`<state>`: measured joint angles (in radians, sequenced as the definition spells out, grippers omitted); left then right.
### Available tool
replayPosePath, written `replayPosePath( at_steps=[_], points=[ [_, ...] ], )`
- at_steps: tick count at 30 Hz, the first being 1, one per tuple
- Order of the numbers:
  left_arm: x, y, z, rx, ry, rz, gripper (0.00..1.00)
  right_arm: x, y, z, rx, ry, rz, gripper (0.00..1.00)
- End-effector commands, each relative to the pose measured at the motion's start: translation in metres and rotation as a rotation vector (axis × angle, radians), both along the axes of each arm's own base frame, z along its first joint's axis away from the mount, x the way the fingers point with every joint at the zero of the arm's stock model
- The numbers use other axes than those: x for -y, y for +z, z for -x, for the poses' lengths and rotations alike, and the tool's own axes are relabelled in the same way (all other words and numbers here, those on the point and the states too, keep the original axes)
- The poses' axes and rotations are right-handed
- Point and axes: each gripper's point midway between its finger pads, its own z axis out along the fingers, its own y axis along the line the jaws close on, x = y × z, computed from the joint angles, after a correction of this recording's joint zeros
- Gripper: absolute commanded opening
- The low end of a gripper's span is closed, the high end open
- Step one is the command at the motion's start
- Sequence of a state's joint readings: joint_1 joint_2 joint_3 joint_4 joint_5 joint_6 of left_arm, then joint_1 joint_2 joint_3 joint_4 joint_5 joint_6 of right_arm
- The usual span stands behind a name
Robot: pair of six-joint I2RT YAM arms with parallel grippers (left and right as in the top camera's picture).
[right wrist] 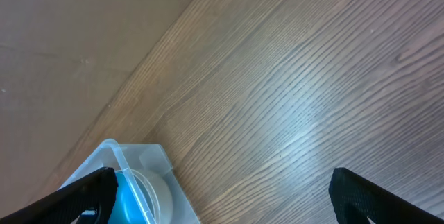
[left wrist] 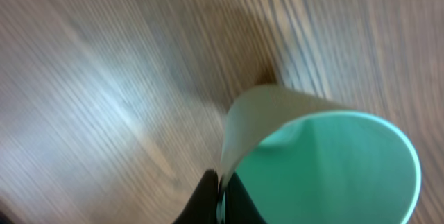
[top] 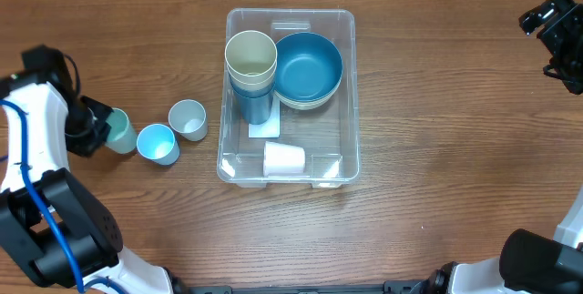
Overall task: Pack container
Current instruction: 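Return the left gripper to the pale green cup and grasp it, then carry the pale green cup into the bin and release it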
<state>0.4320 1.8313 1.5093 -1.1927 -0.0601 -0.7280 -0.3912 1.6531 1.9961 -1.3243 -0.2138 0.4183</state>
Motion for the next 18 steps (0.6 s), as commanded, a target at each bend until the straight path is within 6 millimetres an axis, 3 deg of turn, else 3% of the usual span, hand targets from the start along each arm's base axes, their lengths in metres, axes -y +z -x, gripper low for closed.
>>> replayPosePath(
  at_steps=[1, 6, 10, 14, 18],
  points=[
    [-0.007, 0.054, -0.011, 0.074, -0.026, -0.055, 0.04, -0.002, 0.006, 0.000, 0.018, 0.004, 0.002, 1.00],
    [0.026, 0.126, 0.004, 0.230, -0.052, -0.055, 0.04, -0.002, 0.006, 0.000, 0.018, 0.004, 0.002, 1.00],
    [0.077, 0.181, 0.023, 0.387, -0.179, -0.088, 0.04, -0.002, 0.006, 0.000, 0.018, 0.004, 0.002, 1.00],
    [0.133, 0.200, 0.031, 0.457, -0.294, -0.050, 0.04, -0.002, 0.006, 0.000, 0.018, 0.004, 0.002, 1.00],
    [0.192, 0.185, 0.028, 0.417, -0.400, -0.030, 0.04, -0.002, 0.006, 0.000, 0.018, 0.004, 0.002, 1.00]
  ],
)
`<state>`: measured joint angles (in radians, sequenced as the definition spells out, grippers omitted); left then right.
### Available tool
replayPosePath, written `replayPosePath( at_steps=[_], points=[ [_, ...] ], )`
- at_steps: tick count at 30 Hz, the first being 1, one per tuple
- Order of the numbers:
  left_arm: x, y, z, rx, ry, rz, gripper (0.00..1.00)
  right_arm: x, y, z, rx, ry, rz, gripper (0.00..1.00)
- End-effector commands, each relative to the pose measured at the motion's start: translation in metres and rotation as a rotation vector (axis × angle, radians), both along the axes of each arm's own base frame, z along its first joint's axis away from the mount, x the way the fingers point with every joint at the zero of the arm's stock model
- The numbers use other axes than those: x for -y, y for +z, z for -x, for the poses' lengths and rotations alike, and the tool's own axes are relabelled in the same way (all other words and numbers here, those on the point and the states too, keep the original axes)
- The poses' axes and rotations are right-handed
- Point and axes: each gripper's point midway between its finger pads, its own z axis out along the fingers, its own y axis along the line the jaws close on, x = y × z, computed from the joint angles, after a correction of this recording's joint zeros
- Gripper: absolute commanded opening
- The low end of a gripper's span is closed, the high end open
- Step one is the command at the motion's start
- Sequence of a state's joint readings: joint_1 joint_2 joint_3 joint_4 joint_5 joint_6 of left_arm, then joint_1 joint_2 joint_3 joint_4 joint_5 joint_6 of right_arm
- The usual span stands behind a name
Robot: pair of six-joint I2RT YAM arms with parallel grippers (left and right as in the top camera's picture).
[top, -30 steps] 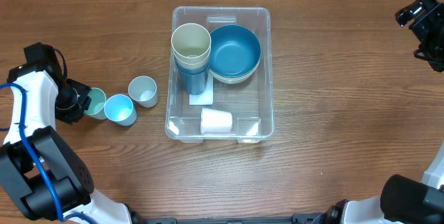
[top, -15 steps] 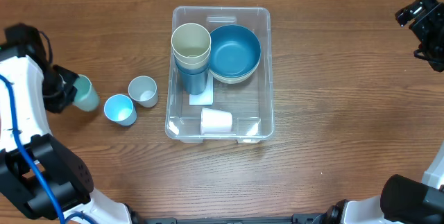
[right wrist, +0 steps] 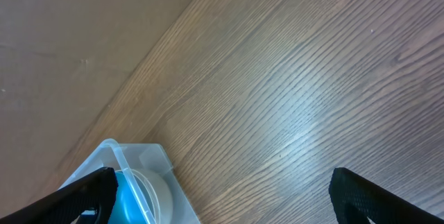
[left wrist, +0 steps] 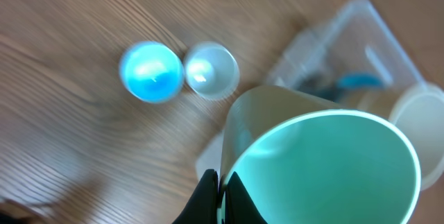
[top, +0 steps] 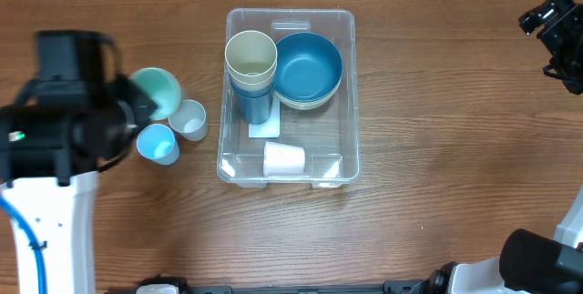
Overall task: Pack container
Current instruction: 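Carry the pale green cup into the bin and release it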
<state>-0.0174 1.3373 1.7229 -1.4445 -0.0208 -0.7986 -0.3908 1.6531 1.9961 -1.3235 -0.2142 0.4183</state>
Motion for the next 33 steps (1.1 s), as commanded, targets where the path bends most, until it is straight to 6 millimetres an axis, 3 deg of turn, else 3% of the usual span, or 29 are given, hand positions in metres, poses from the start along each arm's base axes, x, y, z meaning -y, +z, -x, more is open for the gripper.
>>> replayPosePath(
  at_steps=[1, 2, 3, 8, 16, 22, 28, 33],
  points=[
    [0.040, -0.022, -0.005, -0.062, -0.015, -0.023, 0.04, -0.001, 0.005, 0.000, 0.017, 0.003, 0.002, 1.00],
    [0.063, -0.040, -0.006, -0.098, -0.050, -0.041, 0.04, -0.001, 0.005, 0.000, 0.017, 0.003, 0.002, 1.00],
    [0.073, -0.048, -0.007, -0.111, -0.071, -0.046, 0.04, -0.001, 0.005, 0.000, 0.017, 0.003, 0.002, 1.00],
    [0.102, -0.092, -0.007, -0.193, -0.061, -0.054, 0.04, -0.001, 0.005, 0.000, 0.017, 0.003, 0.002, 1.00],
    [0.105, -0.131, 0.012, -0.310, -0.016, -0.075, 0.04, -0.001, 0.005, 0.000, 0.017, 0.003, 0.002, 1.00],
    [0.119, -0.167, 0.022, -0.328, -0.020, -0.078, 0.04, -0.001, 0.005, 0.000, 0.017, 0.003, 0.002, 1.00],
    [0.114, -0.180, 0.022, -0.325, -0.011, -0.101, 0.04, -0.001, 0.005, 0.000, 0.017, 0.003, 0.002, 1.00],
    [0.123, -0.181, 0.015, -0.291, -0.057, -0.092, 0.04, -0.001, 0.005, 0.000, 0.017, 0.003, 0.002, 1.00]
  ],
)
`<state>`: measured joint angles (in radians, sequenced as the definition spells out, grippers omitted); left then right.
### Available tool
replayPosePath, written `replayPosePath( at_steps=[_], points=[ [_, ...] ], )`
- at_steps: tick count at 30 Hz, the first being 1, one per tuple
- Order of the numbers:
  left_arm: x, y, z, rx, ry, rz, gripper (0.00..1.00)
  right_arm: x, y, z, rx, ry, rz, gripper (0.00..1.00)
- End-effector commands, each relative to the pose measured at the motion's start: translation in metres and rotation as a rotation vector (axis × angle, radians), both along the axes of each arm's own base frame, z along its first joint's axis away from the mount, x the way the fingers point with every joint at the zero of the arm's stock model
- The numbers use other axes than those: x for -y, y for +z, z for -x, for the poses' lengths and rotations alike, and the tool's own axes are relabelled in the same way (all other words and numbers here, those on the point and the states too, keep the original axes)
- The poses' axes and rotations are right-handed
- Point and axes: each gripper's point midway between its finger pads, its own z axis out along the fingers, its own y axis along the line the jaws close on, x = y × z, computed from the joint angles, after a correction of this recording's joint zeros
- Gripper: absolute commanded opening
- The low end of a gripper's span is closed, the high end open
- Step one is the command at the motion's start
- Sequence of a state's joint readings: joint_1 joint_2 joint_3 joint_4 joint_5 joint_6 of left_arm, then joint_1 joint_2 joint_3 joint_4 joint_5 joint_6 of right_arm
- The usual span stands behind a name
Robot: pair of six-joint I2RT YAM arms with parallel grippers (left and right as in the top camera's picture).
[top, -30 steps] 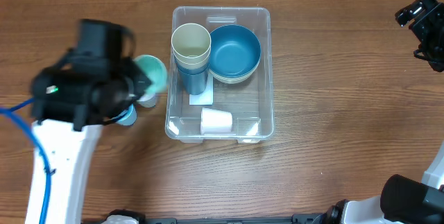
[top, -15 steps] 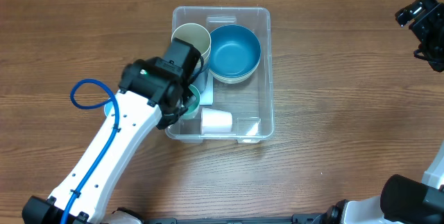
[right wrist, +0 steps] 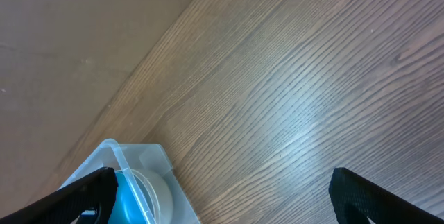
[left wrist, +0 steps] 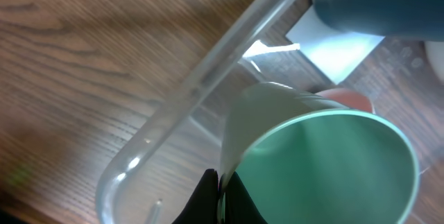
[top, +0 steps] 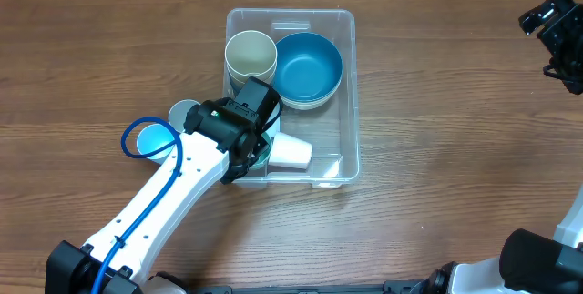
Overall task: Pack container
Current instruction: 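Carry the pale green cup into the bin and release it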
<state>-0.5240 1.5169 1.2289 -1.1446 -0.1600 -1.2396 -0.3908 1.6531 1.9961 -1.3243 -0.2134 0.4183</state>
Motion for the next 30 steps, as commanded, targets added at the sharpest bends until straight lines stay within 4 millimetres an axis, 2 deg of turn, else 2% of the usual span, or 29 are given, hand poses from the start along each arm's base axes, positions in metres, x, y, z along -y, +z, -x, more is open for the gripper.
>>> replayPosePath(
  at_steps=[1, 12, 18, 23, 26, 28, 30],
  points=[
    [0.004, -0.001, -0.002, 0.024, -0.023, -0.009, 0.04, -0.002, 0.006, 0.000, 0.018, 0.004, 0.002, 1.00],
    [-0.003, -0.002, 0.003, 0.008, 0.029, -0.033, 0.05, -0.001, 0.006, 0.000, 0.019, 0.004, 0.002, 1.00],
    [-0.003, -0.003, 0.004, 0.007, 0.032, -0.033, 0.21, -0.001, 0.006, 0.000, 0.018, 0.004, 0.002, 1.00],
    [-0.002, 0.000, 0.005, 0.012, 0.023, -0.019, 0.13, -0.001, 0.006, 0.000, 0.019, 0.004, 0.002, 1.00],
    [-0.001, 0.015, 0.005, 0.049, 0.013, 0.009, 0.14, -0.001, 0.006, 0.000, 0.018, 0.004, 0.002, 1.00],
    [-0.004, 0.038, 0.004, 0.116, 0.005, 0.033, 0.19, -0.001, 0.006, 0.000, 0.019, 0.004, 0.002, 1.00],
    [-0.015, 0.063, 0.006, 0.193, 0.013, 0.044, 0.27, -0.001, 0.006, 0.000, 0.019, 0.004, 0.002, 1.00]
  ],
)
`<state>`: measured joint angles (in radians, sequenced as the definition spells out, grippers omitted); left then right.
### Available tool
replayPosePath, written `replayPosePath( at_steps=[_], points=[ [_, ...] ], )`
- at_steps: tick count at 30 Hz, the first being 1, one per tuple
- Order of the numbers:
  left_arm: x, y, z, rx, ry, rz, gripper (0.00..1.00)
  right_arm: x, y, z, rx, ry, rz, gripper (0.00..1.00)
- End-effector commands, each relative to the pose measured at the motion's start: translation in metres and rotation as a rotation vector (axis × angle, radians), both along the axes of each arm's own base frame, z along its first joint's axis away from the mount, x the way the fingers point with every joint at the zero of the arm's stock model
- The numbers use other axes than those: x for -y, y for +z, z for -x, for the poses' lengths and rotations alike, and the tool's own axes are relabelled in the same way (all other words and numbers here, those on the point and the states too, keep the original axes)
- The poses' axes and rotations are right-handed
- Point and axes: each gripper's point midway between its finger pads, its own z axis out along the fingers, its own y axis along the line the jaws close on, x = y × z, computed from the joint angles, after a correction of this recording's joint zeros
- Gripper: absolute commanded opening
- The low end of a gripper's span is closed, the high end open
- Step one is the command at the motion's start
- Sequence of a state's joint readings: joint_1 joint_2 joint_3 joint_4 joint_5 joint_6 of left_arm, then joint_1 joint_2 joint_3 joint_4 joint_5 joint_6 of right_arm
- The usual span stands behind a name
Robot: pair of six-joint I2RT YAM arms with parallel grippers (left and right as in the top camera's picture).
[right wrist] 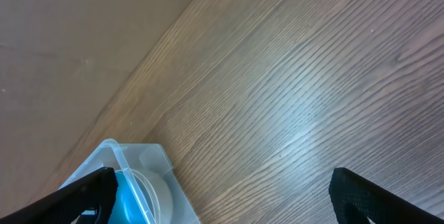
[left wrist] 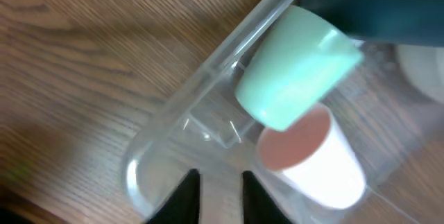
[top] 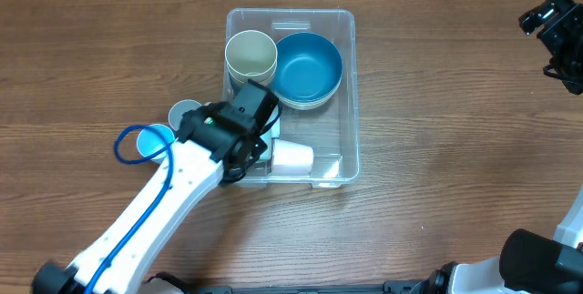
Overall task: Pack container
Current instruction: 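Carry the pale green cup into the bin and release it, then move the left gripper to the light blue cup and grasp it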
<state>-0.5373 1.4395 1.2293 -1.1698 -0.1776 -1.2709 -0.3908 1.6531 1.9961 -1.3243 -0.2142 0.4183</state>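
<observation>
The clear plastic container holds a stack of cups topped by a beige one, a blue bowl and a white cup lying on its side. In the left wrist view a mint green cup lies on its side inside the container's wall, next to the white cup. My left gripper is open just above that corner, nothing between its fingers. From overhead the left arm hides the mint cup. My right gripper hangs wide open, far off at the back right.
Two loose cups stand on the wood table left of the container: a bright blue one under the arm's blue cable and a pale grey one. The right wrist view shows the container's far corner and the table's back edge.
My left gripper has opened and let go of the mint green cup, which now lies on its side in the container beside the white cup. The right arm has not moved.
My left gripper was shut on the mint cup's rim at the far left of the table. Then it held the cup up over the two loose cups. Then the cup was in the container's near left corner, still gripped. Now it lies there released.
</observation>
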Motion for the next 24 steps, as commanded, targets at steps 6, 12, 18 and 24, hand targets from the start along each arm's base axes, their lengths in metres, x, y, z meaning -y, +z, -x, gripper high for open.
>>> replayPosePath(
  at_steps=[6, 12, 18, 24],
  points=[
    [-0.085, 0.065, 0.022, 0.149, 0.161, -0.059, 0.39, -0.001, 0.006, 0.000, 0.018, 0.003, 0.003, 1.00],
    [-0.155, 0.057, 0.012, 0.097, 0.309, -0.116, 0.46, -0.001, 0.006, 0.000, 0.018, 0.003, 0.003, 1.00],
    [-0.196, 0.013, -0.010, -0.034, 0.368, 0.009, 0.47, -0.001, 0.006, 0.000, 0.018, 0.003, 0.003, 1.00],
    [-0.200, -0.038, -0.038, -0.136, 0.341, 0.063, 0.51, -0.001, 0.006, 0.000, 0.018, 0.003, 0.002, 1.00]
  ],
)
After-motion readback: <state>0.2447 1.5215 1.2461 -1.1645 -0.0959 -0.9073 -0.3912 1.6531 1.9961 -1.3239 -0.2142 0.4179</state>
